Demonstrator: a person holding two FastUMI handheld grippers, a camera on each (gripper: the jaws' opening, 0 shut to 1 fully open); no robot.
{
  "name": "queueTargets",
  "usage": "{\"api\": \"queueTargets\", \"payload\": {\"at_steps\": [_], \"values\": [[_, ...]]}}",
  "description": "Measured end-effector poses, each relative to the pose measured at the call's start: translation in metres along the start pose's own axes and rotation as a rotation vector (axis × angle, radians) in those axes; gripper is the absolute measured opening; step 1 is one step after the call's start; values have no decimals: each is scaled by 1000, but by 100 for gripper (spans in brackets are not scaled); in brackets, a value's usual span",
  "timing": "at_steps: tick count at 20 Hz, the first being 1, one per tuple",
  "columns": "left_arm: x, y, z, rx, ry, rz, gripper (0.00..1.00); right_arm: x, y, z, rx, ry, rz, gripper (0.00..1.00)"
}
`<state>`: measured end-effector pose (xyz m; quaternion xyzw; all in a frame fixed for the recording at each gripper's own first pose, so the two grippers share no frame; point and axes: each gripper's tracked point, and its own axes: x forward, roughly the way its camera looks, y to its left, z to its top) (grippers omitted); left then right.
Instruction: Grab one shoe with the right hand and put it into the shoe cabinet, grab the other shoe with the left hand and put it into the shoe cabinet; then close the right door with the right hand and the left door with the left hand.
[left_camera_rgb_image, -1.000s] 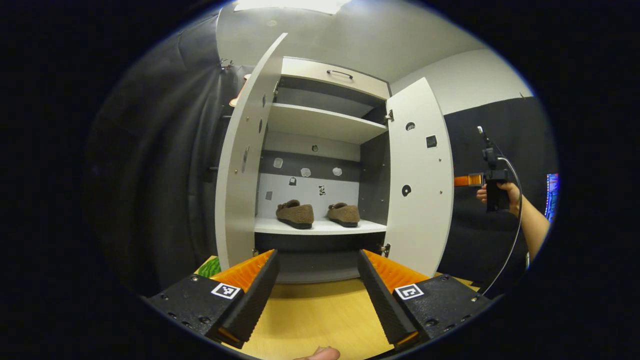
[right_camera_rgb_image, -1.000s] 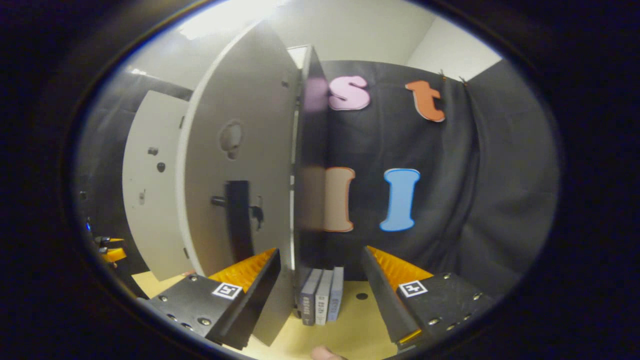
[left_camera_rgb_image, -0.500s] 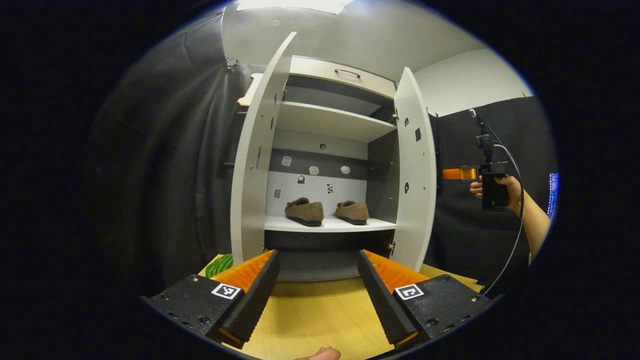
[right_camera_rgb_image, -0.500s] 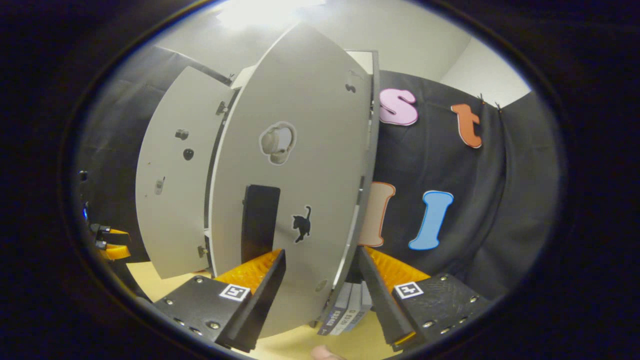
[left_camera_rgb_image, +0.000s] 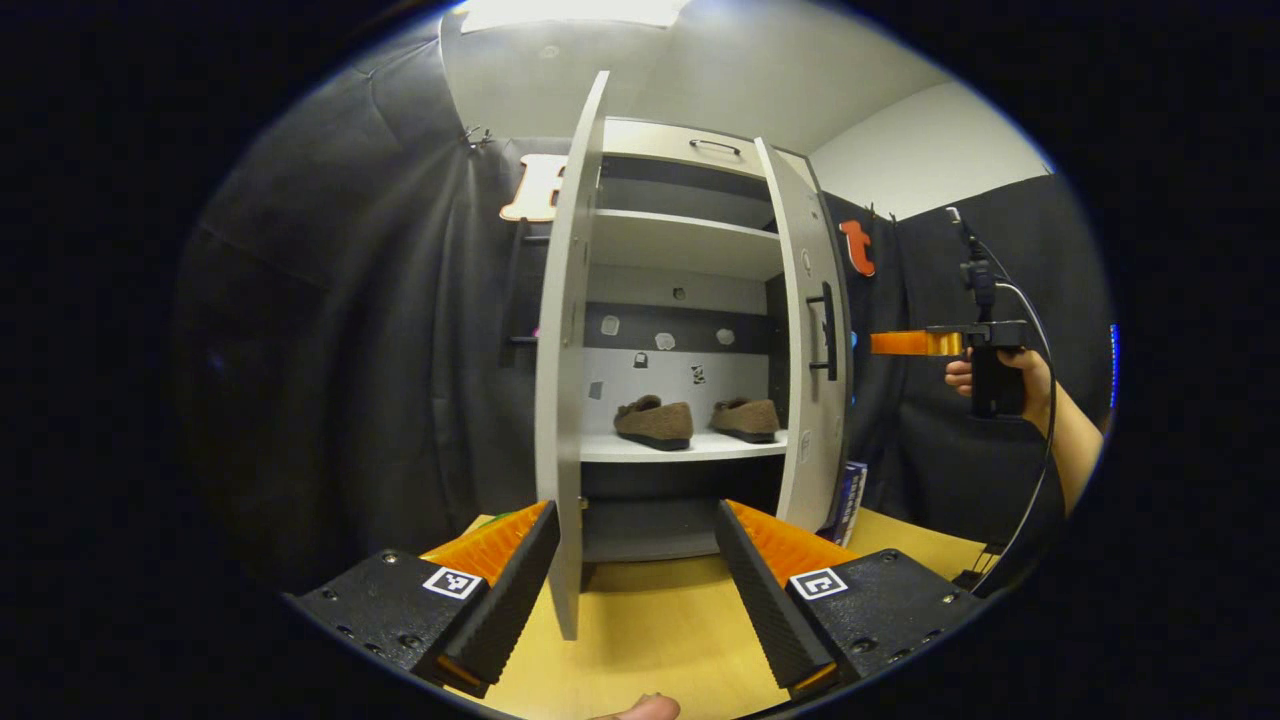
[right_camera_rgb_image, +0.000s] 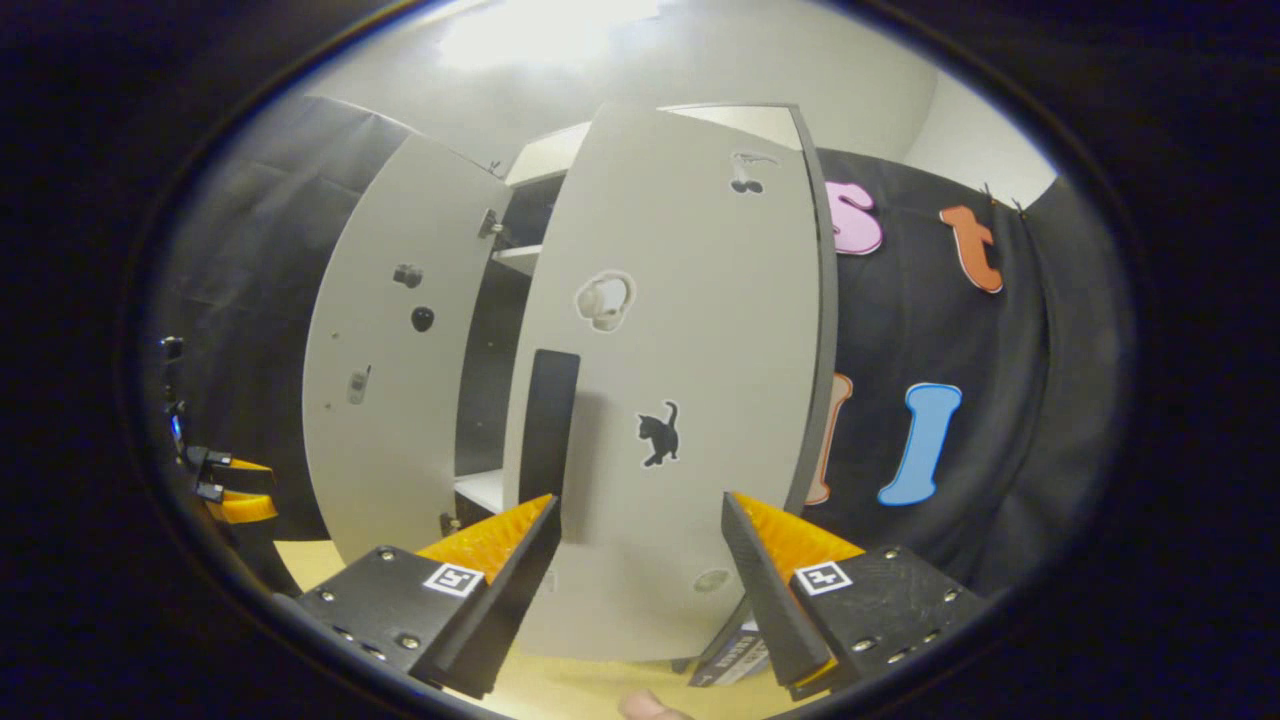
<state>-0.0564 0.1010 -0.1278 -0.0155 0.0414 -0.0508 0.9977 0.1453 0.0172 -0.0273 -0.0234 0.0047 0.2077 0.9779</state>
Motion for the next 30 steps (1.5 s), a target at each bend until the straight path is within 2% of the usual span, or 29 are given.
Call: {"api": "queueTargets", "payload": {"at_steps": [1,8,11,12,13,14,16,17,19,22,24,25,26,28,30], "values": [[0,5,-1,1,1,9,96,-2,-3,-1,5,-7,-4,97],[-2,52,-5,-6,30,76,96,-31,-17,-13,74,-24,-11,99],[0,89,4,6,26,144,96,-46,-18,-14,94,-41,-15,98],[3,102,8,9,29,168,92,-51,-17,-14,98,-48,-9,98],[8,114,13,3,30,191,96,-56,-14,-17,101,-51,-4,97],[12,125,14,-7,44,214,93,-61,-12,-19,105,-52,0,98],[19,144,20,-10,56,242,96,-67,-6,-22,114,-46,3,99],[24,158,26,-1,54,270,96,-70,-5,-25,118,-38,-11,98],[37,180,41,2,50,311,96,-76,-11,-23,143,-37,-93,98],[60,196,56,-16,67,326,93,-84,7,-25,226,17,-129,99],[77,204,68,-25,68,328,96,-90,25,-28,284,60,-110,98],[85,207,75,-30,65,324,93,-93,28,-28,289,73,-111,98],[92,208,81,-39,60,314,96,-95,27,-30,286,84,-132,98],[104,207,92,-53,56,292,93,-101,28,-36,261,106,-162,98],[116,205,108,-46,41,269,96,-105,40,-37,235,109,-144,98]]}}
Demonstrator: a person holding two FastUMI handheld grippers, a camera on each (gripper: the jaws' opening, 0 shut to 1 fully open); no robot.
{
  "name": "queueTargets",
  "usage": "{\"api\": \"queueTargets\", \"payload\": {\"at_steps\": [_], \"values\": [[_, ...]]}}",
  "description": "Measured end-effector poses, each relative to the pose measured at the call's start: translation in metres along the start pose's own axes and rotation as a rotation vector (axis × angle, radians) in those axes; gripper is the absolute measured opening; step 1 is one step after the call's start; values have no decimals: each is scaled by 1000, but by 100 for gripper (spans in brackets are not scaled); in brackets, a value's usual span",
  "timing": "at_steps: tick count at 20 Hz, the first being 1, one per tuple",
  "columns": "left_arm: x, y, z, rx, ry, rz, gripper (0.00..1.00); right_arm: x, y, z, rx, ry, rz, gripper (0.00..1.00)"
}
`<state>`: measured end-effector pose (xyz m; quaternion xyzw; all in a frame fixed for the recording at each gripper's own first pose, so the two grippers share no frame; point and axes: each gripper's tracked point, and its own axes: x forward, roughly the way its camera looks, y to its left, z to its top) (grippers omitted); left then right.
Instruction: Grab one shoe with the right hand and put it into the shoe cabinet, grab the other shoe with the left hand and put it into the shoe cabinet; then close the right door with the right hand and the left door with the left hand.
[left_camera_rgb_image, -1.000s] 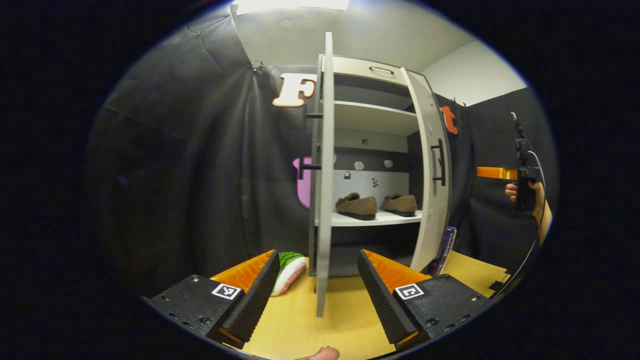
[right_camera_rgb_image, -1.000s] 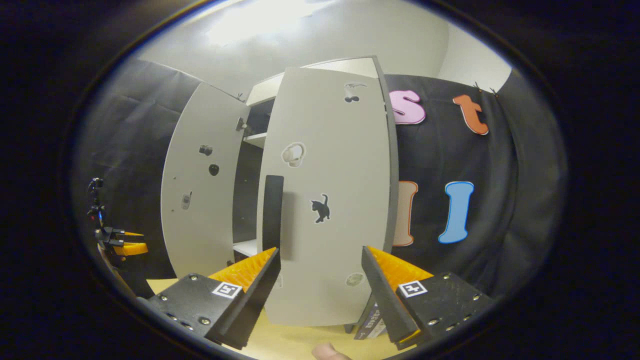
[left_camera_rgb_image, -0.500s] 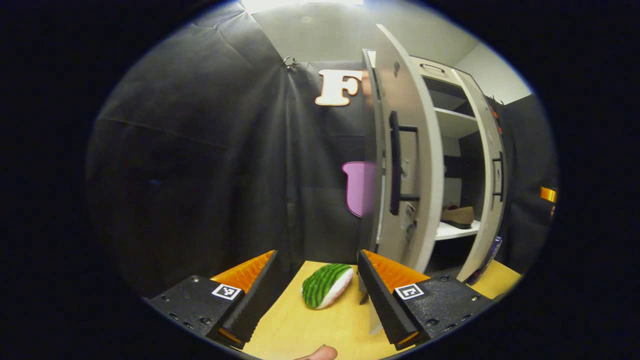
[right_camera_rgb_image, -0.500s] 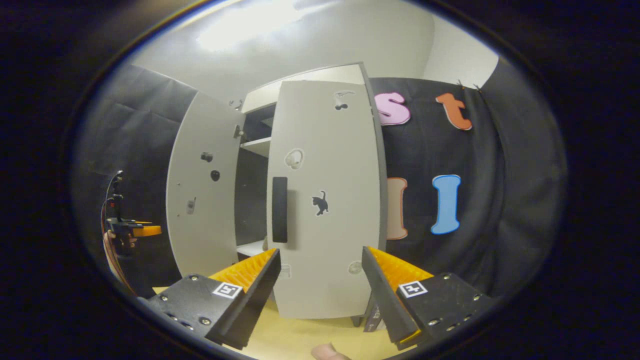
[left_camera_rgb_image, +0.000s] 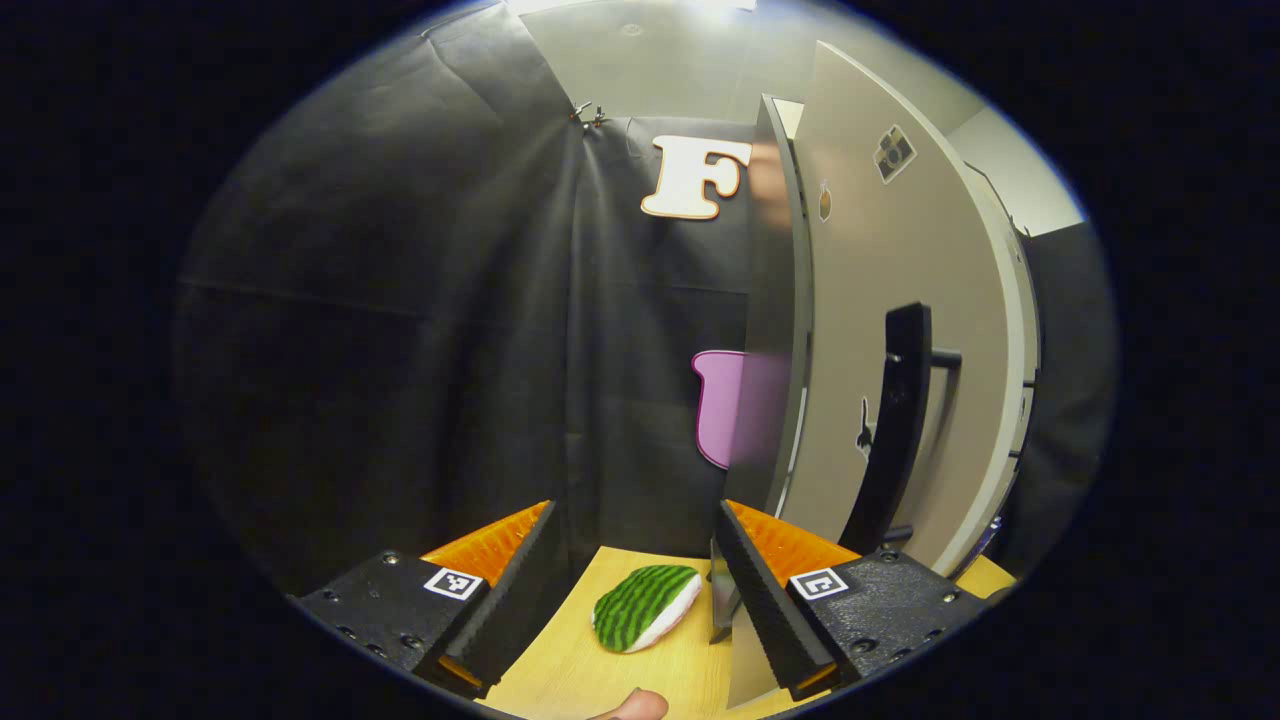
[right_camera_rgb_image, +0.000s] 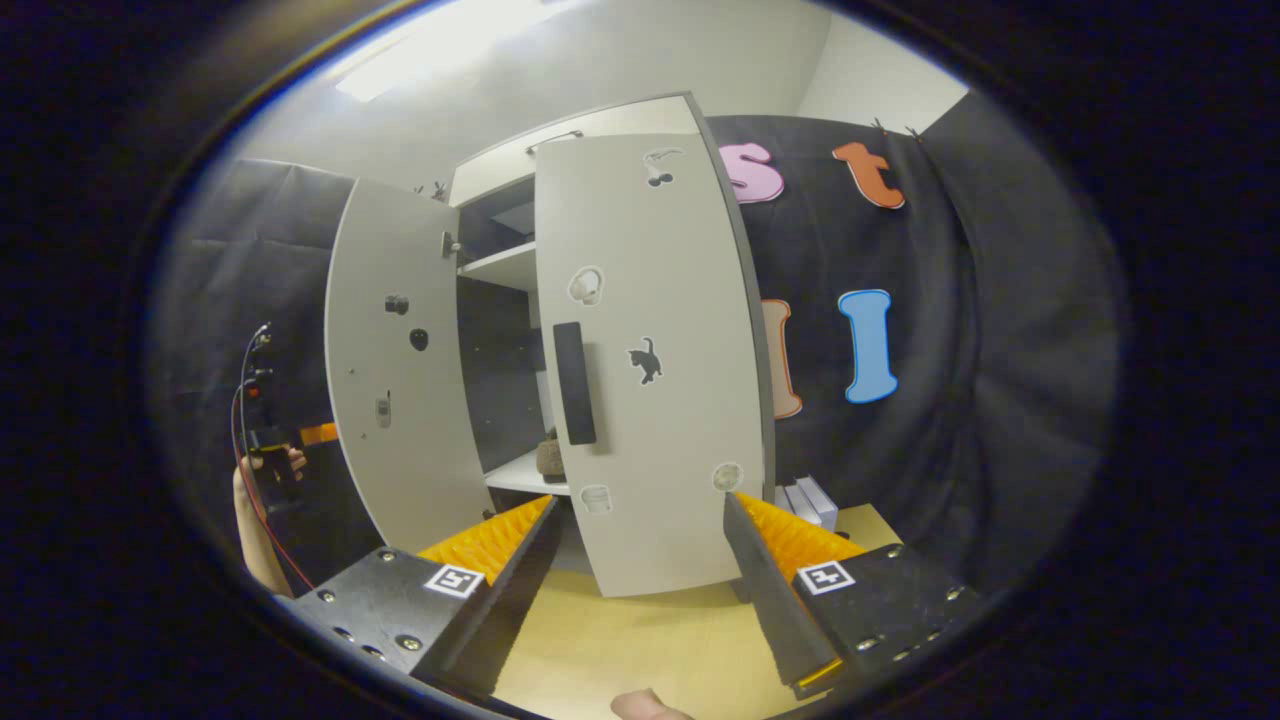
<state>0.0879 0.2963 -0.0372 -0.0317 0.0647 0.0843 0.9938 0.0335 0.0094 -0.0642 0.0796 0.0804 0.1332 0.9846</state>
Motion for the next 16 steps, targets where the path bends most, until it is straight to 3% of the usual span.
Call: {"api": "queueTargets", "payload": {"at_steps": [4,5,6,8,9,15,16], "values": [[4,-34,9,0,13,-57,96,-9,14,-6,-8,16,19,98],[7,-36,10,-15,15,-43,87,-11,17,-8,-9,20,27,98],[4,-39,14,-19,17,-42,86,-12,19,-10,-15,22,22,98],[7,-50,13,-18,33,-64,86,-15,25,-12,-28,23,11,98],[6,-55,13,-26,36,-72,91,-16,28,-14,-27,25,8,98],[2,-88,11,-12,55,-117,91,-18,34,-14,-27,12,3,98],[2,-94,10,-17,57,-126,86,-17,35,-13,-26,8,4,98]]}}
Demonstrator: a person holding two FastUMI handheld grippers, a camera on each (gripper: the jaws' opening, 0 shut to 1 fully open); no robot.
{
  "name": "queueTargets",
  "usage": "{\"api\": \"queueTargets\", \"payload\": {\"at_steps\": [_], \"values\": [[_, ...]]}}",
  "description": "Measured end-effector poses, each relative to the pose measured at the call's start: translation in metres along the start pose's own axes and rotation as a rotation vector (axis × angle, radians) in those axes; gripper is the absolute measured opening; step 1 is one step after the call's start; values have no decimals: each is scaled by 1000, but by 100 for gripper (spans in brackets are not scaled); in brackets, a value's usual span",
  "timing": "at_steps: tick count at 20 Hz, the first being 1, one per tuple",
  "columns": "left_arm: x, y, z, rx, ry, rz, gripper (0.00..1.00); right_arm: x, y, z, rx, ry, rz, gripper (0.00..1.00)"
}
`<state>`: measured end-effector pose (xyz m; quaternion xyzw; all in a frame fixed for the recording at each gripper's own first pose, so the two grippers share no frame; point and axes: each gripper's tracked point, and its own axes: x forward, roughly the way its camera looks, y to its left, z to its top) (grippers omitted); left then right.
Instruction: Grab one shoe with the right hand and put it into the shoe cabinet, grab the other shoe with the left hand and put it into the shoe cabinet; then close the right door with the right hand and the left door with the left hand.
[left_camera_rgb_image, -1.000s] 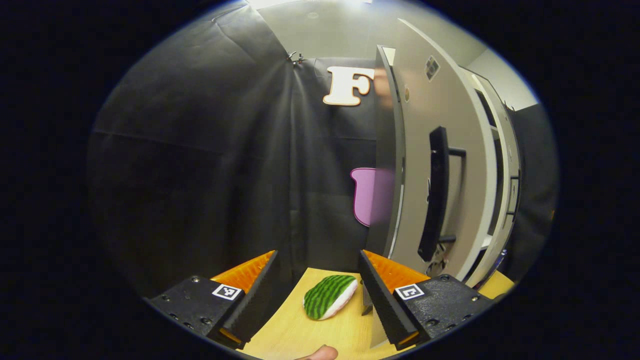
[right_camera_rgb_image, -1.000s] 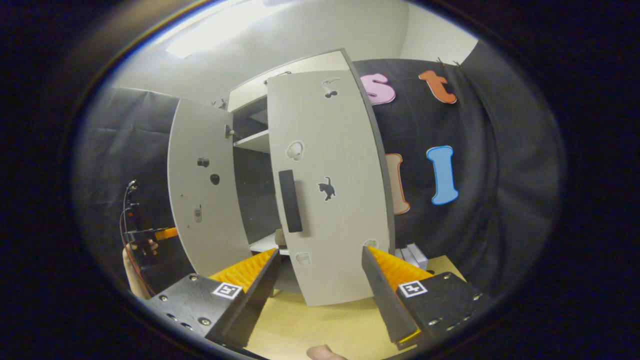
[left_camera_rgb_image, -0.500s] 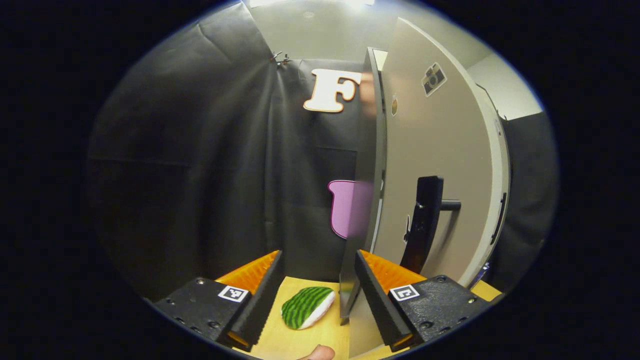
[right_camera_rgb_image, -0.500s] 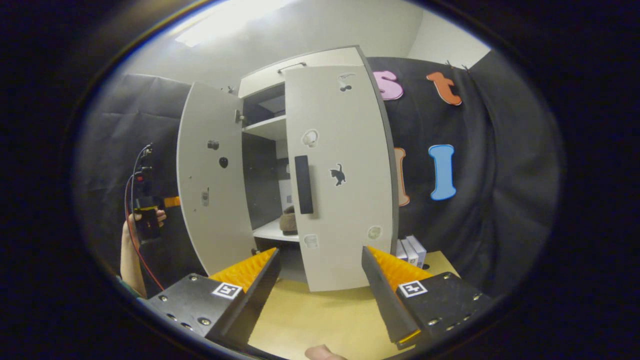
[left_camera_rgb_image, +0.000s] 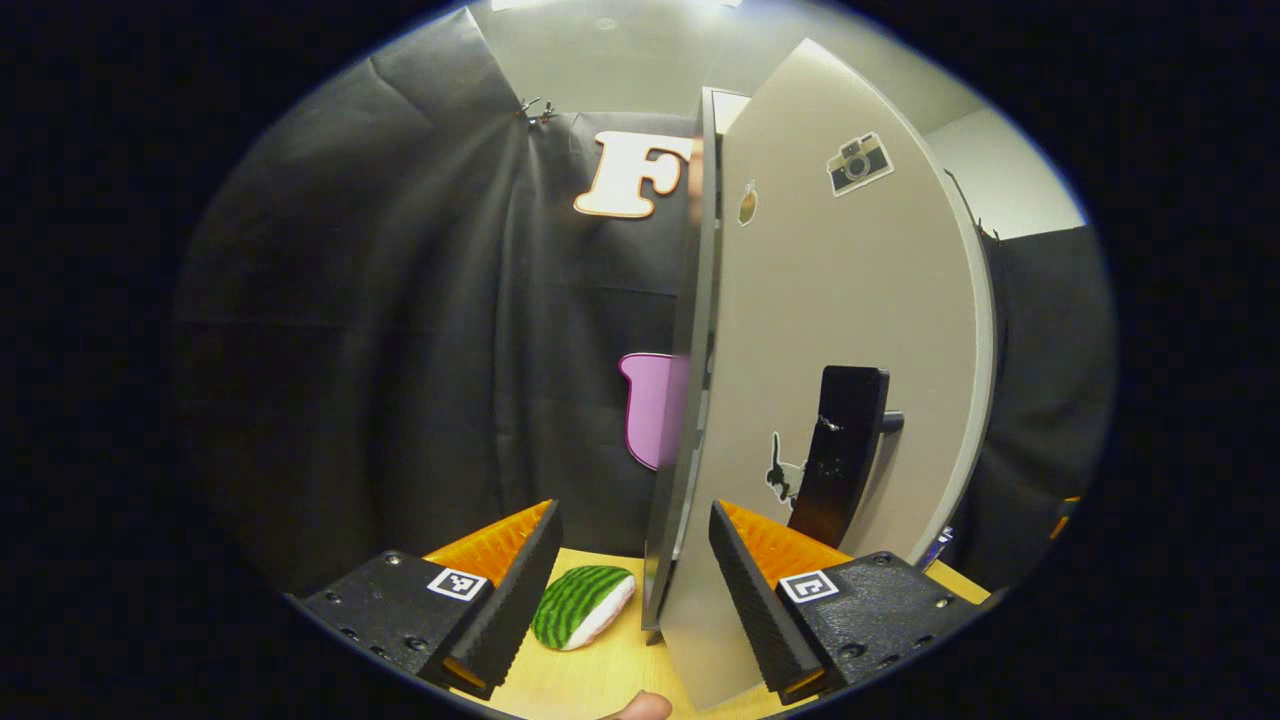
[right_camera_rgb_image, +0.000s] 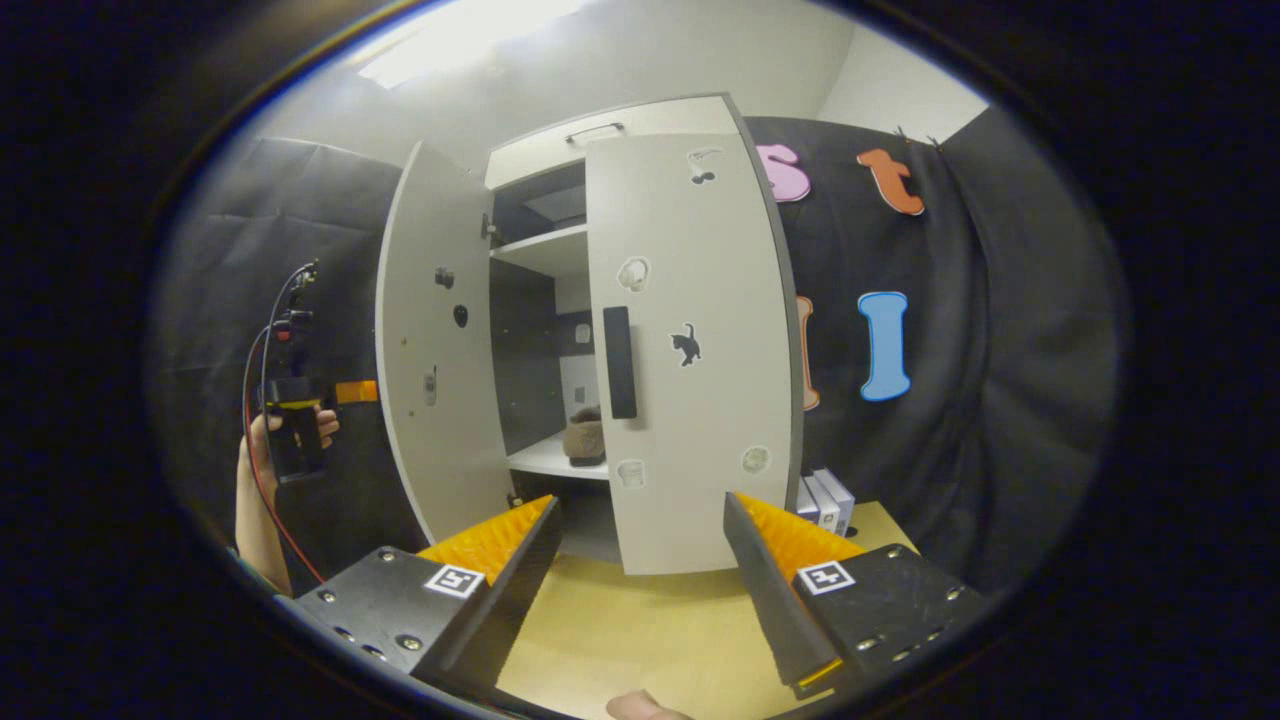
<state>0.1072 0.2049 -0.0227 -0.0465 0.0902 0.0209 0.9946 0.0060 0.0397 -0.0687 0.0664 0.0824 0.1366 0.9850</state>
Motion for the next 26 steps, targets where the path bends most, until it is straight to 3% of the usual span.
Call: {"api": "queueTargets", "payload": {"at_steps": [2,4,5,7,13,15,18,19,20,21,26], "values": [[3,-14,-1,-8,1,-17,91,-1,5,-1,10,-2,16,98],[3,-22,-2,-8,8,-22,91,5,5,1,6,-14,14,98],[4,-25,-4,-4,15,-25,86,7,6,5,1,-30,10,98],[5,-32,-2,4,18,-26,91,10,5,13,-12,-63,-3,98],[6,-53,-3,64,6,-16,91,19,6,35,5,-139,-20,98],[10,-64,-7,71,17,-35,91,25,11,31,18,-124,-6,98],[17,-87,-23,71,59,-90,91,32,6,31,-40,-134,-56,98],[16,-95,-26,73,65,-112,87,34,7,32,-52,-143,-68,98],[16,-99,-27,86,51,-115,92,33,10,33,-60,-150,-72,98],[16,-99,-27,99,47,-97,89,32,12,32,-64,-155,-71,98],[-3,-101,-20,97,13,-74,93,26,22,34,-49,-170,-57,98]]}}
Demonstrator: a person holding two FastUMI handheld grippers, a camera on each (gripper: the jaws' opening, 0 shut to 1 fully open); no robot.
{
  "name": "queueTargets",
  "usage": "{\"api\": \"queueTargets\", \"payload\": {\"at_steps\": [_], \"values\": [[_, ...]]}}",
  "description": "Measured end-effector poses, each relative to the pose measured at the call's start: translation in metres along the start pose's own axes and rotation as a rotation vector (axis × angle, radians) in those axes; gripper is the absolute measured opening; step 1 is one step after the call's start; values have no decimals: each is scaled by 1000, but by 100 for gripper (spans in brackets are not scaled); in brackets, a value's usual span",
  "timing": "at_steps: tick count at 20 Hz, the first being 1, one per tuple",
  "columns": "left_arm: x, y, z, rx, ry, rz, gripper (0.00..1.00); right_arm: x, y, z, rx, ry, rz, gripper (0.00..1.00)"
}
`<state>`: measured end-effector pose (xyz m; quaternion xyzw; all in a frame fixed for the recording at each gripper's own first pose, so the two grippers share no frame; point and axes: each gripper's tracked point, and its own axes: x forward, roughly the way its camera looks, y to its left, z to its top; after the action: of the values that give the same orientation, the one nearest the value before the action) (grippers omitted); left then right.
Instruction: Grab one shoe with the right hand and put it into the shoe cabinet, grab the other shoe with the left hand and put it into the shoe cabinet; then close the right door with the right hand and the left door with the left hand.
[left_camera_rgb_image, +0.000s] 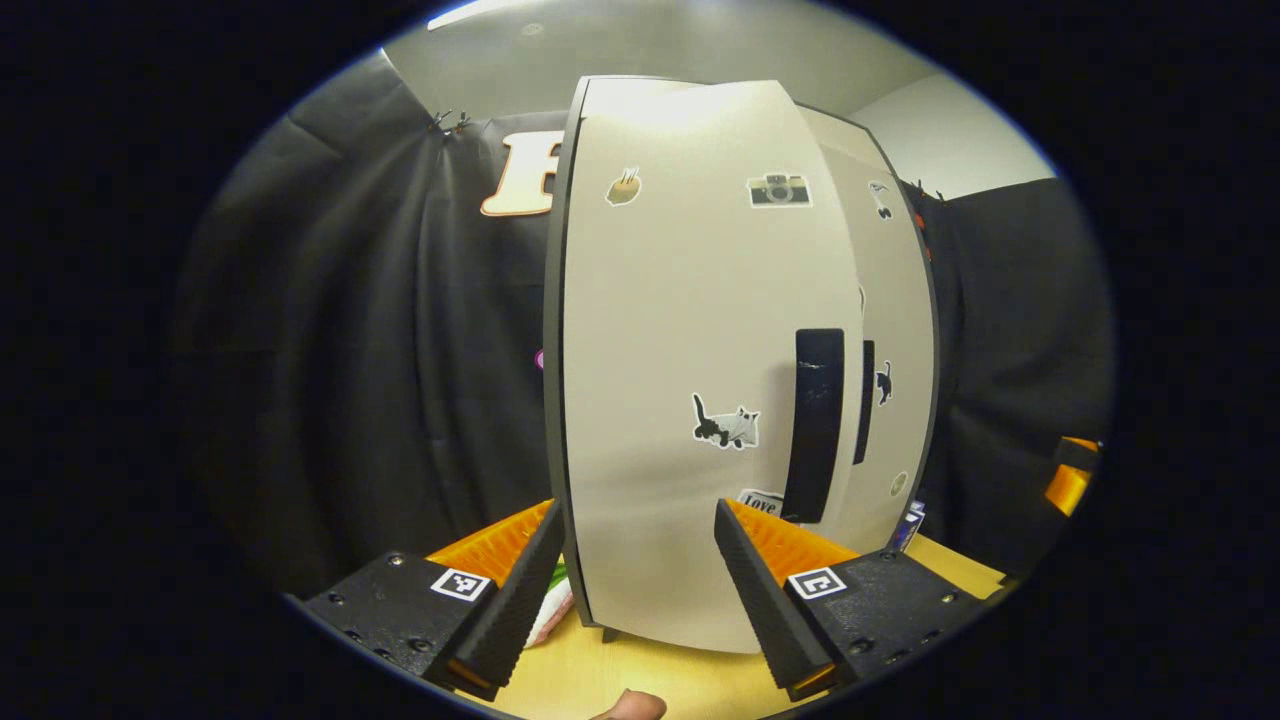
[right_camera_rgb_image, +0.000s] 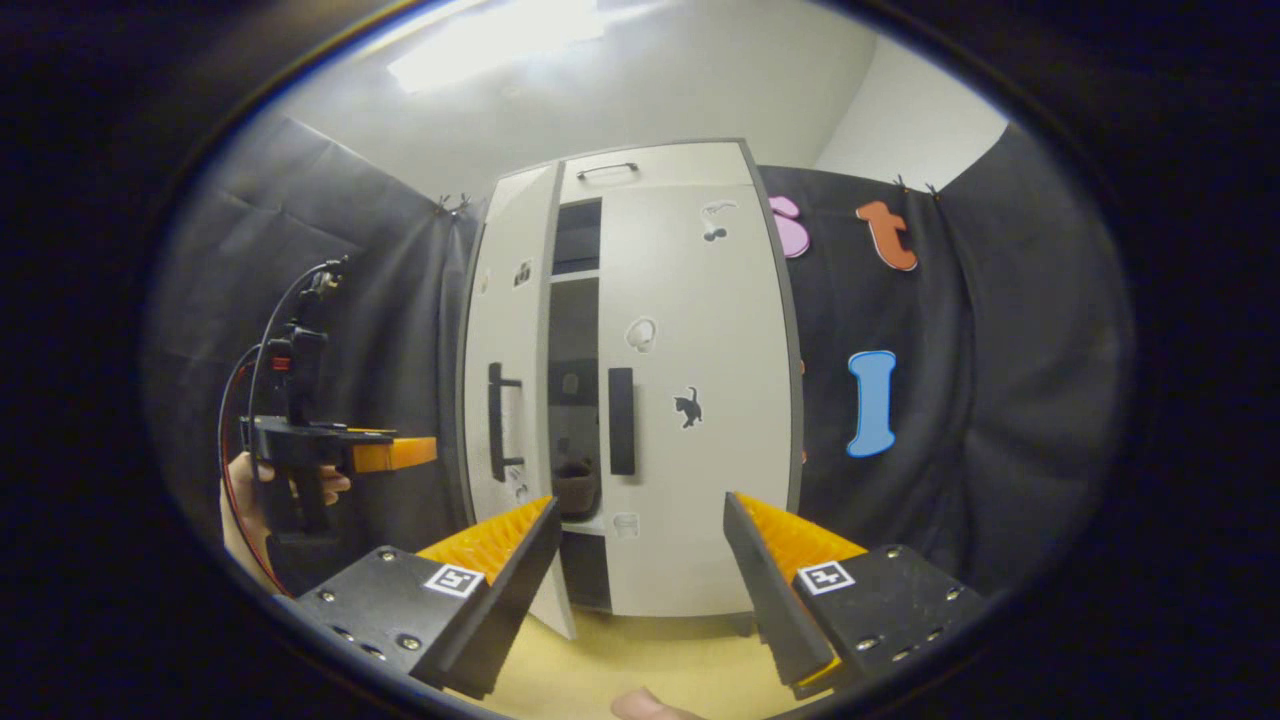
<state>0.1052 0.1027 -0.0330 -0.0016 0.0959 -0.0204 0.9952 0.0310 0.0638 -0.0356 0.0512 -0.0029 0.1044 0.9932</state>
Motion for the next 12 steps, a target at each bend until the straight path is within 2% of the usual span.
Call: {"api": "queueTargets", "payload": {"at_steps": [8,12], "values": [[-44,1,-1,14,-24,45,94,-9,-1,3,-24,-19,-18,98],[-60,-14,-8,23,-25,28,92,-19,-6,2,-19,-26,-28,98]]}}
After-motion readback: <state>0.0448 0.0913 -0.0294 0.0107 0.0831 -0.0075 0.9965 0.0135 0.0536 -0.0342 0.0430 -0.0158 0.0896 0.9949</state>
